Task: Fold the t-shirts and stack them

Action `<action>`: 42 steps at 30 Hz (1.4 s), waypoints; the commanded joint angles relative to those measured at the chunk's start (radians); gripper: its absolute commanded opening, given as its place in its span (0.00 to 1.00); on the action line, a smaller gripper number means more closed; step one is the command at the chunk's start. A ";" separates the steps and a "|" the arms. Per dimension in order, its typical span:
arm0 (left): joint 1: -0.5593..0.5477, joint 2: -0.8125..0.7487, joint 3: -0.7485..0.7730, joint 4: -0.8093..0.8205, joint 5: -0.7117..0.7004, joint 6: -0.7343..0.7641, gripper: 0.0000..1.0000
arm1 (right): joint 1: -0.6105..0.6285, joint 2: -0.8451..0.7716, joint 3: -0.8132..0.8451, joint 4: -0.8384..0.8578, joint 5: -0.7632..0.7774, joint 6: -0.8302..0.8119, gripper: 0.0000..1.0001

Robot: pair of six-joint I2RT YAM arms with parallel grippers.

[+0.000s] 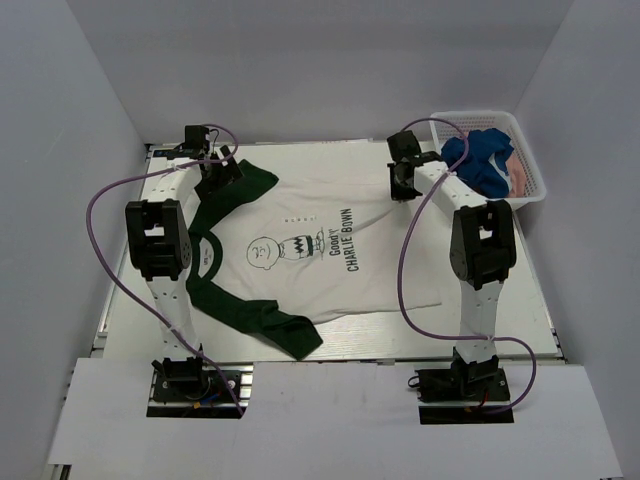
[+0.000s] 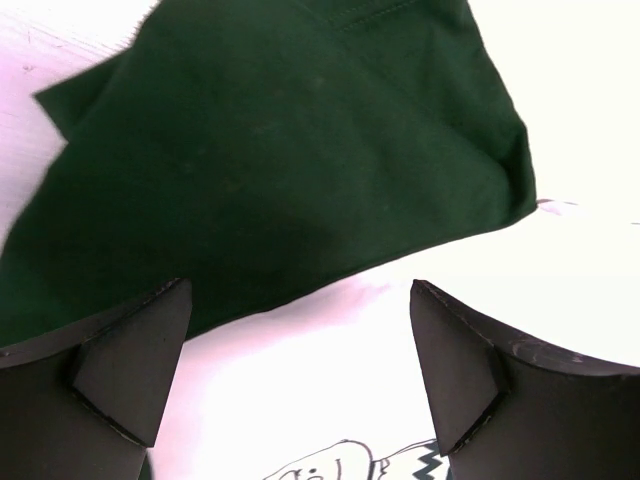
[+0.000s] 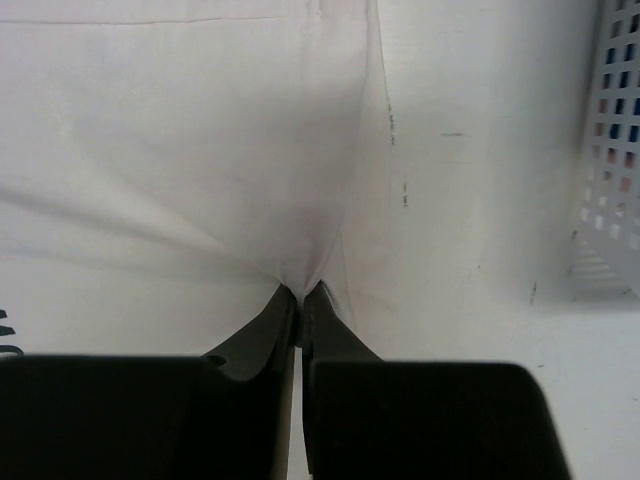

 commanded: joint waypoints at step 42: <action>-0.014 0.083 -0.091 0.071 0.013 -0.028 1.00 | -0.056 0.019 -0.125 0.294 -0.415 0.069 0.90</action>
